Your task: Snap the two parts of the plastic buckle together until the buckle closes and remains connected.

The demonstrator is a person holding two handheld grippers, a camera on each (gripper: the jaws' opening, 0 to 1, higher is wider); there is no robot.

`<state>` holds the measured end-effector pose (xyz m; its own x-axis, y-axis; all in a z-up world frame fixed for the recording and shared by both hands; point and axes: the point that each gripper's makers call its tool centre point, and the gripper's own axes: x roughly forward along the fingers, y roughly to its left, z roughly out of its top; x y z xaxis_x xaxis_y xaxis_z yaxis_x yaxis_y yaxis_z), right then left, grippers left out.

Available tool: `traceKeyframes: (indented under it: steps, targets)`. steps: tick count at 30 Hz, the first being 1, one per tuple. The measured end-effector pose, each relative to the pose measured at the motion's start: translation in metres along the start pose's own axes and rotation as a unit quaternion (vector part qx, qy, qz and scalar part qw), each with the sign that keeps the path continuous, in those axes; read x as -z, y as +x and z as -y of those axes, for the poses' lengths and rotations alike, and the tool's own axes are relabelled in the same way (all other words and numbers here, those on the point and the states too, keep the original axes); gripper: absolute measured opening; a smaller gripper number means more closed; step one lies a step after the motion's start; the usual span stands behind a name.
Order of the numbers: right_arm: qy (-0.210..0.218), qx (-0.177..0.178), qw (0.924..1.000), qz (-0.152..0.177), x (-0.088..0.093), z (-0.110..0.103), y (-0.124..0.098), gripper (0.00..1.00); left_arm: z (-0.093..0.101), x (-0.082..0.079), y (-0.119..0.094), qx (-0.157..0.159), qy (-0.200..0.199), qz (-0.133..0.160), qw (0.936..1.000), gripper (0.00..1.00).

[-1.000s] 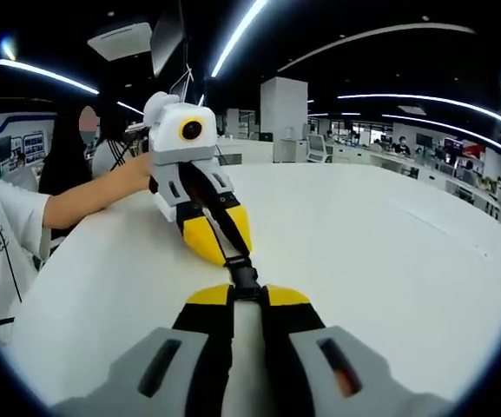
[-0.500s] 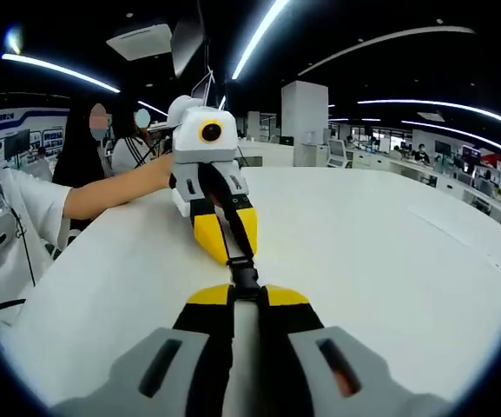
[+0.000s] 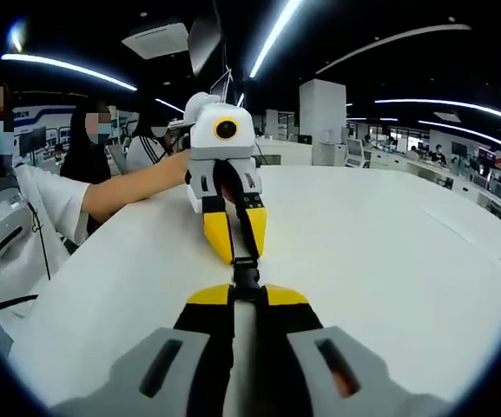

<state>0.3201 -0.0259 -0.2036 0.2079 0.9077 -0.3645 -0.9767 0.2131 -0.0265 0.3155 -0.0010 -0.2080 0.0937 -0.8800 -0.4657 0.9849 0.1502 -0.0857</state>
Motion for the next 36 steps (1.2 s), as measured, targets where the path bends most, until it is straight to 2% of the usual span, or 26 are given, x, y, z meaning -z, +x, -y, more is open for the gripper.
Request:
traceKeyframes:
  steps: [2, 7, 12, 13, 16, 18, 21, 29, 36]
  targets:
    - [0.02, -0.005, 0.9998, -0.001, 0.0, 0.0, 0.0, 0.1, -0.001, 0.0, 0.001, -0.004, -0.006, 0.002, 1.0, 0.09]
    - [0.013, -0.016, 0.9998, -0.003, 0.0, -0.006, 0.001, 0.09, -0.002, -0.001, 0.002, 0.001, -0.003, 0.0, 1.0, 0.08]
    - [0.004, -0.035, 0.9994, 0.001, 0.001, -0.01, -0.001, 0.09, 0.001, -0.001, 0.003, 0.021, -0.007, 0.007, 0.9997, 0.08]
    - [-0.01, -0.027, 0.9996, -0.005, 0.002, -0.007, -0.002, 0.1, 0.002, -0.001, 0.003, 0.022, -0.008, 0.007, 0.9997, 0.08]
    - [-0.021, -0.014, 0.9997, -0.003, 0.003, -0.008, -0.005, 0.11, 0.003, -0.001, 0.002, 0.012, 0.0, 0.002, 0.9999, 0.09]
    - [-0.015, -0.005, 0.9999, -0.007, 0.003, -0.007, -0.006, 0.11, 0.0, -0.001, 0.002, 0.01, -0.005, 0.007, 0.9999, 0.09]
    - [-0.03, 0.009, 0.9995, -0.01, 0.002, -0.005, -0.005, 0.11, -0.001, -0.001, 0.001, 0.008, -0.008, 0.009, 0.9999, 0.09]
    - [-0.027, 0.02, 0.9993, -0.012, 0.002, 0.0, -0.007, 0.16, -0.001, 0.001, -0.003, 0.006, -0.005, 0.011, 0.9999, 0.09]
    - [-0.028, 0.022, 0.9993, -0.012, 0.002, -0.002, -0.007, 0.12, -0.003, 0.003, -0.006, 0.012, -0.004, 0.013, 0.9998, 0.09]
